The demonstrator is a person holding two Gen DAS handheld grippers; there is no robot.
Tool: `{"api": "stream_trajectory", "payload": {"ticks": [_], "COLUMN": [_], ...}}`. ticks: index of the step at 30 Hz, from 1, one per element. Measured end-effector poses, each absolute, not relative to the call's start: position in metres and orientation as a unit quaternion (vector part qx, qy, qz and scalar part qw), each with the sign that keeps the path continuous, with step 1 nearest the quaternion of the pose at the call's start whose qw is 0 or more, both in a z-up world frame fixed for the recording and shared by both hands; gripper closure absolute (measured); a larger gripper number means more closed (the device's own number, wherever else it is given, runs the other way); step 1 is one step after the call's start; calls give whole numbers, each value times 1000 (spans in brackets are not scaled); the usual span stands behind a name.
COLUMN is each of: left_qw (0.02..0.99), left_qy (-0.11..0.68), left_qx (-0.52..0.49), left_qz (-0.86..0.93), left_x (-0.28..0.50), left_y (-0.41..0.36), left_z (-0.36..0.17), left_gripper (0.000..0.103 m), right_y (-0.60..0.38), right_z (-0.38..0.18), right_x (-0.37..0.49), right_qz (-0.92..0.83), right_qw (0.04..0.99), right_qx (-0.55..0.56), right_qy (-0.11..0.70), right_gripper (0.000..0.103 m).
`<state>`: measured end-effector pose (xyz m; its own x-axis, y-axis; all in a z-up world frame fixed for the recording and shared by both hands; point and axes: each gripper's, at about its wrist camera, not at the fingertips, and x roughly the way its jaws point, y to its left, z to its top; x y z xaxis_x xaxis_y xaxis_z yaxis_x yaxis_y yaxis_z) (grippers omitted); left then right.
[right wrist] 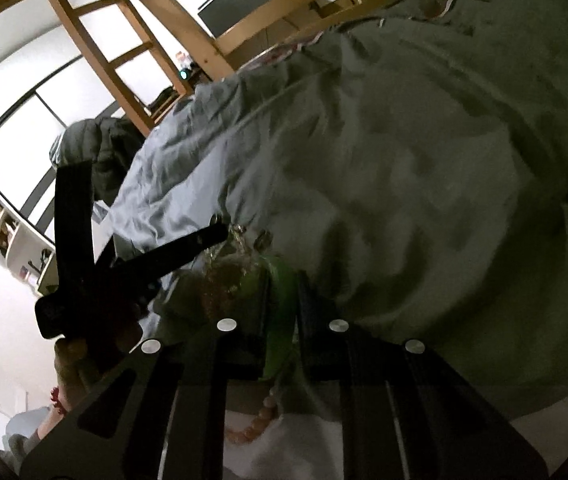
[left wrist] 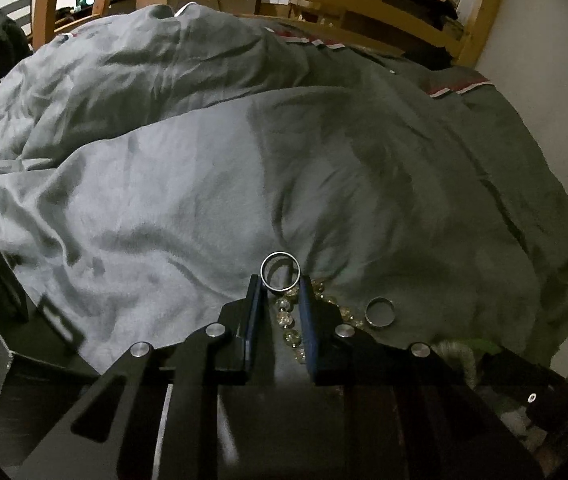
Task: Organize jewelry
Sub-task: 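Grasp a silver ring with the left tool while the right tool grasps the green jade bangle, then lift the ring with the left tool while the right tool lifts the bangle toward the black box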
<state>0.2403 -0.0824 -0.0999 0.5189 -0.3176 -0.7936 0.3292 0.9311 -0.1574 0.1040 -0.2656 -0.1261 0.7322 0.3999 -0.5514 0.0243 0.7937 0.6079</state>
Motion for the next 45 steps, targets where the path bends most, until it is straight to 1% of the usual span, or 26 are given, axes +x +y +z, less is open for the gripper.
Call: {"api": "stream_trajectory", "payload": {"ticks": [16, 20, 24, 25, 27, 32, 34, 35, 36, 37, 38, 39, 40, 41, 44, 45], "left_qw": [888, 893, 897, 897, 898, 902, 903, 904, 904, 904, 905, 905, 905, 904, 904, 904], "left_qy": [416, 404, 395, 393, 392, 382, 381, 380, 380, 379, 379, 379, 379, 380, 381, 381], "left_qx": [9, 3, -1, 0, 1, 6, 7, 7, 6, 5, 4, 4, 4, 2, 1, 0], "left_qz": [-197, -198, -199, -200, -200, -200, -198, -196, -196, -196, -194, -194, -194, -194, -195, -195], "left_x": [217, 201, 183, 179, 169, 142, 133, 127, 121, 116, 109, 106, 101, 95, 84, 80], "left_y": [-82, -75, -70, -69, -68, -60, -56, -54, -51, -48, -45, -43, -40, -37, -33, -32], "left_z": [-52, -33, -18, -15, -9, 8, 12, 13, 15, 16, 16, 16, 16, 15, 15, 15], "left_gripper": [85, 85, 85, 85, 85, 85, 85, 85, 85, 85, 85, 85, 85, 85, 85, 85], "right_y": [-285, -289, -292, -294, -294, -289, -286, -284, -284, -285, -290, -294, -297, -297, -288, -281], "right_z": [-86, -69, -59, -57, -53, -35, -34, -38, -47, -55, -69, -79, -96, -113, -140, -144], "right_x": [84, 73, 66, 63, 60, 46, 44, 47, 50, 51, 50, 50, 56, 64, 81, 85], "right_qz": [142, 156, 149, 152, 153, 143, 117, 100, 81, 69, 53, 40, 19, 8, 20, 9], "right_qw": [881, 881, 886, 885, 885, 899, 906, 906, 905, 903, 901, 899, 889, 878, 865, 867], "right_qx": [342, 352, 346, 349, 350, 317, 285, 264, 249, 246, 252, 256, 256, 251, 232, 203], "right_qy": [294, 275, 271, 269, 266, 268, 291, 315, 337, 346, 349, 354, 378, 408, 444, 455], "right_gripper": [90, 95, 95, 99, 101, 101, 99, 86, 71, 32, 12, 13, 21, 34, 47, 56]}}
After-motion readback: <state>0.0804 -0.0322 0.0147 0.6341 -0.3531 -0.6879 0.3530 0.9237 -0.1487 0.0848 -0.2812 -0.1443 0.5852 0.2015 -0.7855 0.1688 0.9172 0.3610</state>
